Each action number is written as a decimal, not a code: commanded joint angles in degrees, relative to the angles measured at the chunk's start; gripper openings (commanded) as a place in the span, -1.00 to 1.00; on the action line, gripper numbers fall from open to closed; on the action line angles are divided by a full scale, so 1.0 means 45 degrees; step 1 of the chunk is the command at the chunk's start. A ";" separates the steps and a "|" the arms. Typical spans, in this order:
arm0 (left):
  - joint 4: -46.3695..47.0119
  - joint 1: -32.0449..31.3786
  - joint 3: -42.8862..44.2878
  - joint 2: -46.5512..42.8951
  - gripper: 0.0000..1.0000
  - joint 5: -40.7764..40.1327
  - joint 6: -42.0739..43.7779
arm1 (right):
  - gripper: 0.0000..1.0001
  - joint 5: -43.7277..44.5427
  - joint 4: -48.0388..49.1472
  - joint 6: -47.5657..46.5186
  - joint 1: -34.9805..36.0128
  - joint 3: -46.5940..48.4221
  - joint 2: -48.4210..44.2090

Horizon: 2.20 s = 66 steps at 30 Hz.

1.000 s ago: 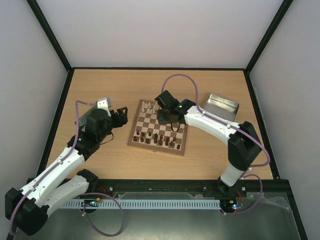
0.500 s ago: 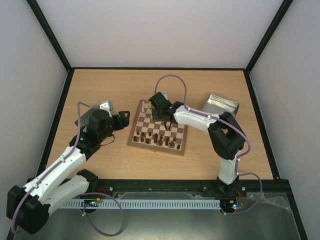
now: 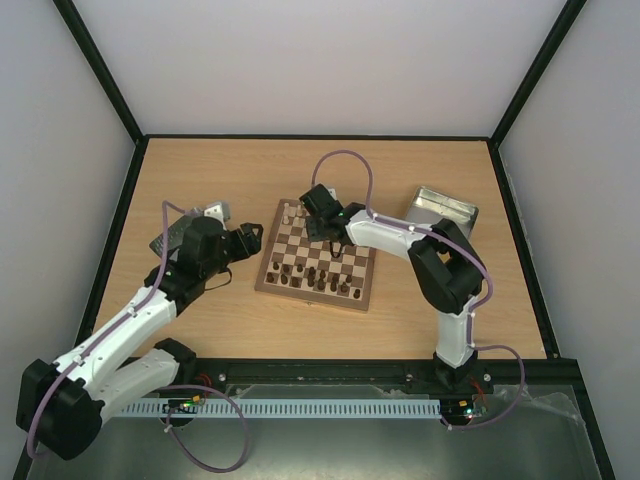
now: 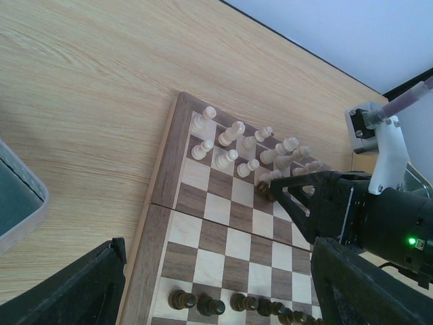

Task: Set up the chess pieces on the board
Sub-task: Pick up the chess piece from the chessboard, then place the chess piece on the chessboard.

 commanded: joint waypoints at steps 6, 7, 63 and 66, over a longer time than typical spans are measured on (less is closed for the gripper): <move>0.0428 0.0131 -0.0035 0.0242 0.54 0.0288 -0.0131 | -0.42 -0.0024 0.0195 -0.0233 -0.0133 0.0180 0.0734; 0.0447 0.0132 -0.0061 0.0255 0.54 0.0289 -0.0135 | -0.42 -0.0022 0.0191 -0.0238 -0.0127 0.0212 0.0805; 0.4552 0.0425 0.0820 0.3483 0.13 1.0162 -0.2368 | -0.91 -0.8105 0.5150 -0.4299 -0.0189 -0.6339 -0.7453; 0.5189 0.0408 0.0730 0.3564 0.11 1.0464 -0.2785 | -0.91 -0.8481 0.5069 -0.4336 -0.0211 -0.6320 -0.7397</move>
